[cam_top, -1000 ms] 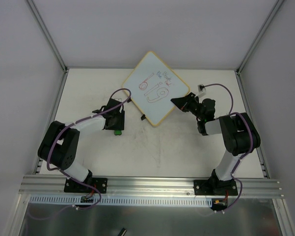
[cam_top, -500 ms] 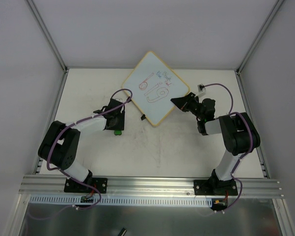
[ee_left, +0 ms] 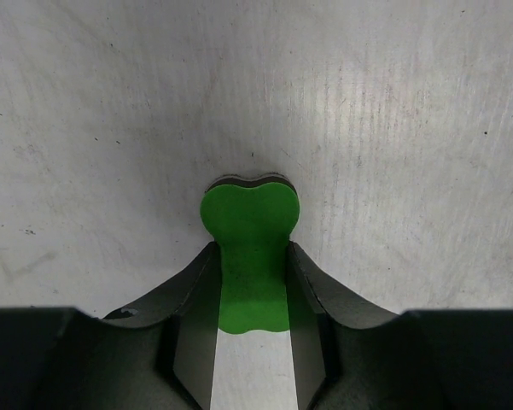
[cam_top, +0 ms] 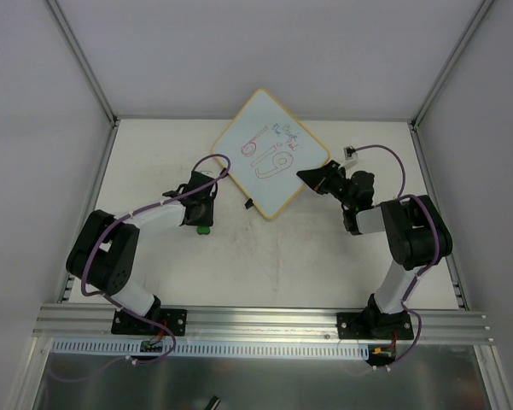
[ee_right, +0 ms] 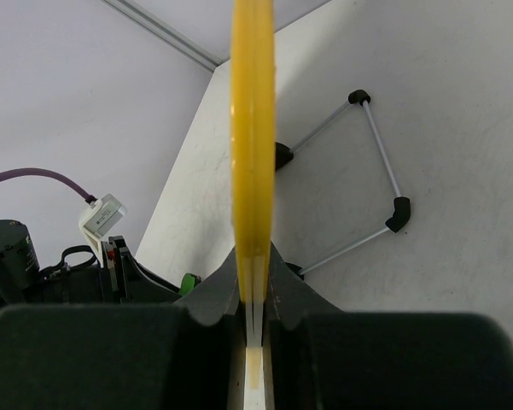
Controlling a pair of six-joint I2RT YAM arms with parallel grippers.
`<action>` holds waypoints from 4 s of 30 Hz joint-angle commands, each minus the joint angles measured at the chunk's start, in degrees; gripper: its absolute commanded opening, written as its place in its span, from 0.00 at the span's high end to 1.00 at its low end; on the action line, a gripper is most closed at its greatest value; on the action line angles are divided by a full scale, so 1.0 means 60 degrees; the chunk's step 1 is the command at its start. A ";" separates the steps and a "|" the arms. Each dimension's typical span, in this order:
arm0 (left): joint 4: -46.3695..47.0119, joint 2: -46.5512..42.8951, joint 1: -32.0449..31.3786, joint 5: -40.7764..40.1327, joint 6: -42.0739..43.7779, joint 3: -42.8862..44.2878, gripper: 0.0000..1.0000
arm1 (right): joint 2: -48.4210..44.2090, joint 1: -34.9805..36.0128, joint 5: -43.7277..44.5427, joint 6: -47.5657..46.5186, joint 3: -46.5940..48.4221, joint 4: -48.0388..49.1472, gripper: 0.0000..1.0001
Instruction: Erase the whiteboard
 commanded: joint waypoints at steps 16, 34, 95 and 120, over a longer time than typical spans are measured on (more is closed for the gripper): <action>-0.0094 0.0673 0.0455 0.1594 -0.0498 0.3953 1.00 | 0.0126 0.0064 -0.0277 -0.0419 0.0342 0.0313 1.00; 0.0170 0.4434 0.1920 0.3922 -0.0585 1.0237 1.00 | 0.0096 0.0196 -0.0321 -0.0550 0.0327 0.0284 1.00; 0.1723 0.8498 0.0997 0.4994 0.0761 1.4430 1.00 | 0.0038 0.0504 -0.0233 -0.0916 0.0415 -0.0288 1.00; 0.2031 0.6549 -0.0746 0.4819 0.3296 1.1925 1.00 | 0.0009 0.0504 -0.0291 -0.0917 0.0430 -0.0302 1.00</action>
